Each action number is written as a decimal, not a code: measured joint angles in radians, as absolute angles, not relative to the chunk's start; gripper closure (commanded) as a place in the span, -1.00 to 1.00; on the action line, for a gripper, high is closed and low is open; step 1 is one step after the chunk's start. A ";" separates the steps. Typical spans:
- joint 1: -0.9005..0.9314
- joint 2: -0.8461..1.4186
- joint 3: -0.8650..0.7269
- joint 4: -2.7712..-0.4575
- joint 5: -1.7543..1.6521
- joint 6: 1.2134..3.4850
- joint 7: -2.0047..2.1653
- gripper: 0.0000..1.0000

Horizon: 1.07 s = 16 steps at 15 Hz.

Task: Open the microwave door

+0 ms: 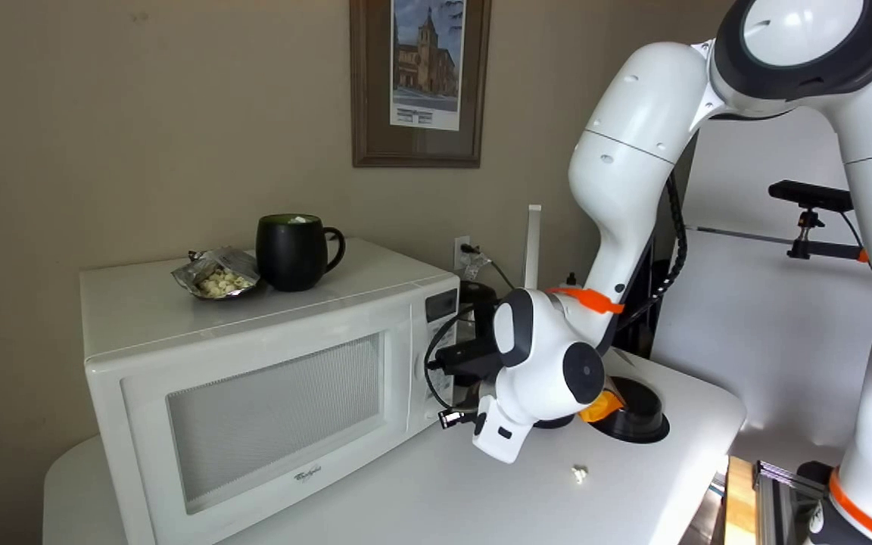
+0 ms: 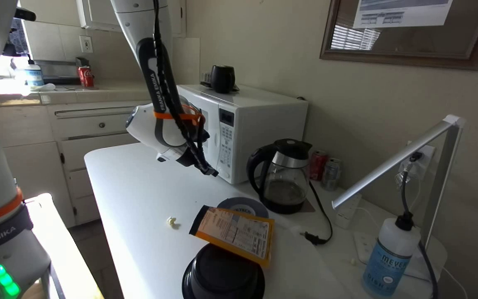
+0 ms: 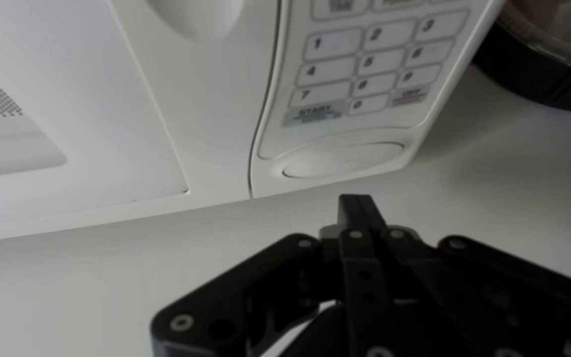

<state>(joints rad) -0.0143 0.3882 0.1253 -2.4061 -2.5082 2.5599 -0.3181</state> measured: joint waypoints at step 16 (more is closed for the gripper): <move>0.000 0.461 0.109 -2.321 -2.508 2.560 -0.291 1.00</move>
